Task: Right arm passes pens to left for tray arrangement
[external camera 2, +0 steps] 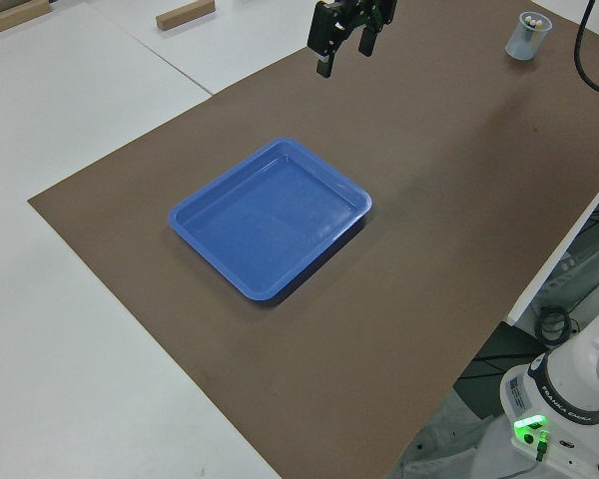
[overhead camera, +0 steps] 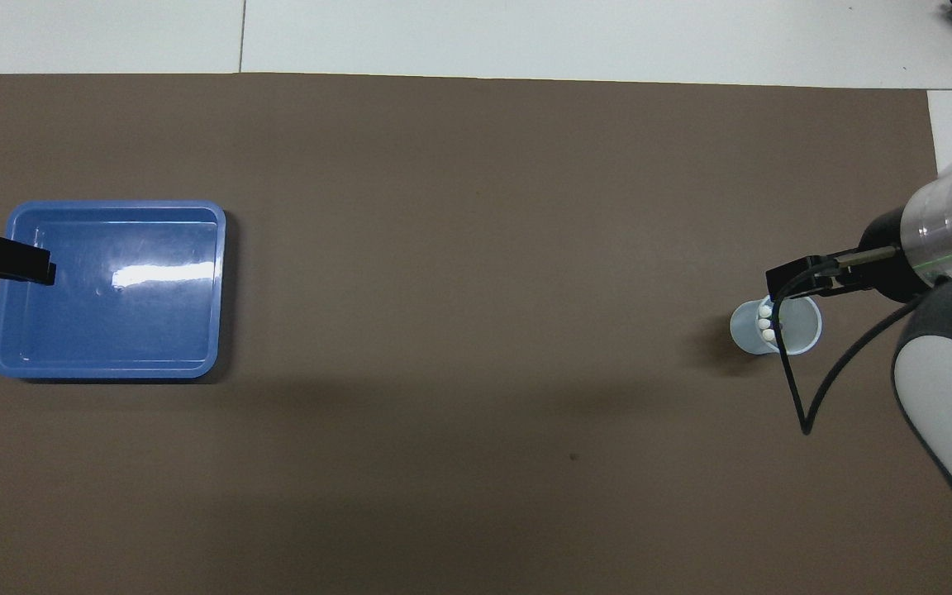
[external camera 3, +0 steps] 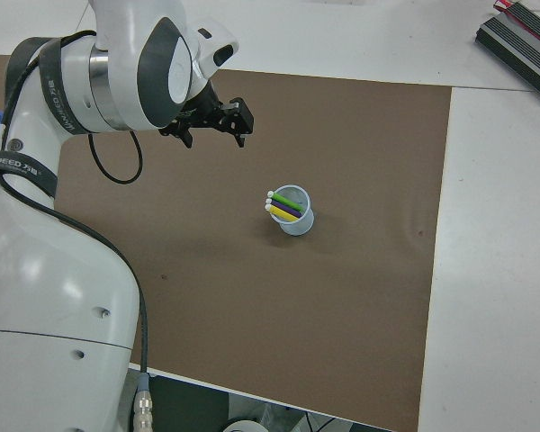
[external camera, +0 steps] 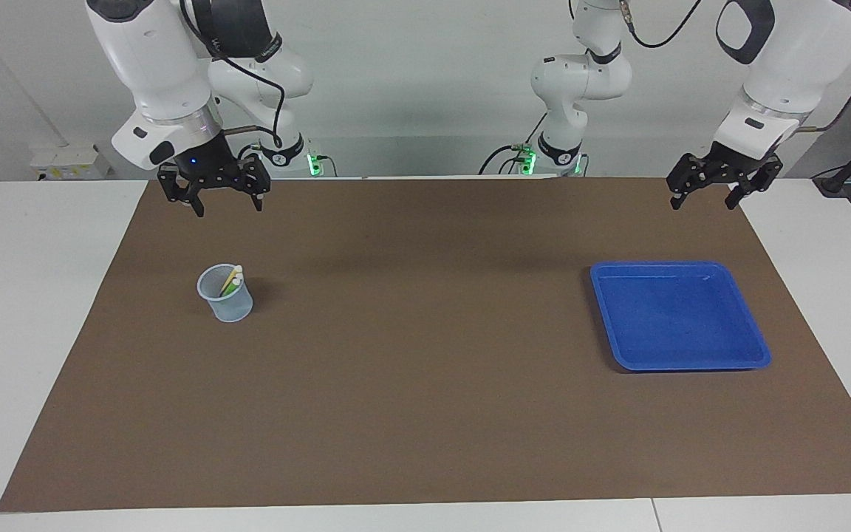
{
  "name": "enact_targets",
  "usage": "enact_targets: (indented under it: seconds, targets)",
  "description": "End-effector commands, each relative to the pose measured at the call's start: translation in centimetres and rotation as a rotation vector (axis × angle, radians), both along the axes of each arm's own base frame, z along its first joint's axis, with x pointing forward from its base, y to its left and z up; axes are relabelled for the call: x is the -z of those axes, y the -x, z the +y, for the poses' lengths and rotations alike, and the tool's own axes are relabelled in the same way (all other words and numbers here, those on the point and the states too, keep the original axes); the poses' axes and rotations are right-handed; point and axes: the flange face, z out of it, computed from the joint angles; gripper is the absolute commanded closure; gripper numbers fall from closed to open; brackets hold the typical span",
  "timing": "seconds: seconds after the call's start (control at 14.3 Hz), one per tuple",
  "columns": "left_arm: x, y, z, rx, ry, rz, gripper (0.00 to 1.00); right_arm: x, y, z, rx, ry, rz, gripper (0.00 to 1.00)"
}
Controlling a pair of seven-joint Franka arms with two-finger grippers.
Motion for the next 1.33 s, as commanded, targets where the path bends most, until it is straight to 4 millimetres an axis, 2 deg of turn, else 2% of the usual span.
enact_targets:
  seconds: [0.0,0.35,0.63,0.84,1.12,1.26]
  targets:
    - [-0.6,0.0,0.3,0.002,-0.016,0.007,0.0,-0.3,-0.2,-0.1,0.016,0.018,0.005,0.0]
    - [-0.8,0.2,0.5,0.0,-0.016,0.003,0.0,-0.1,-0.4,-0.3,0.002,0.016,-0.007,0.0]
    - [-0.6,0.3,0.2,0.004,-0.015,0.003,0.0,0.8,-1.0,-2.7,-0.131,0.014,-0.047,0.0]
    - [-0.7,0.4,0.2,0.005,-0.015,0.001,0.0,2.9,-0.8,-3.9,-0.168,0.017,-0.058,0.0]
    - [-0.3,0.7,0.3,0.004,-0.014,0.006,0.0,6.4,-0.8,-3.2,-0.185,0.018,-0.09,0.0]
    - [-0.1,0.6,0.3,0.004,-0.014,0.006,0.0,8.8,-1.0,-3.2,-0.203,0.017,-0.099,0.0]
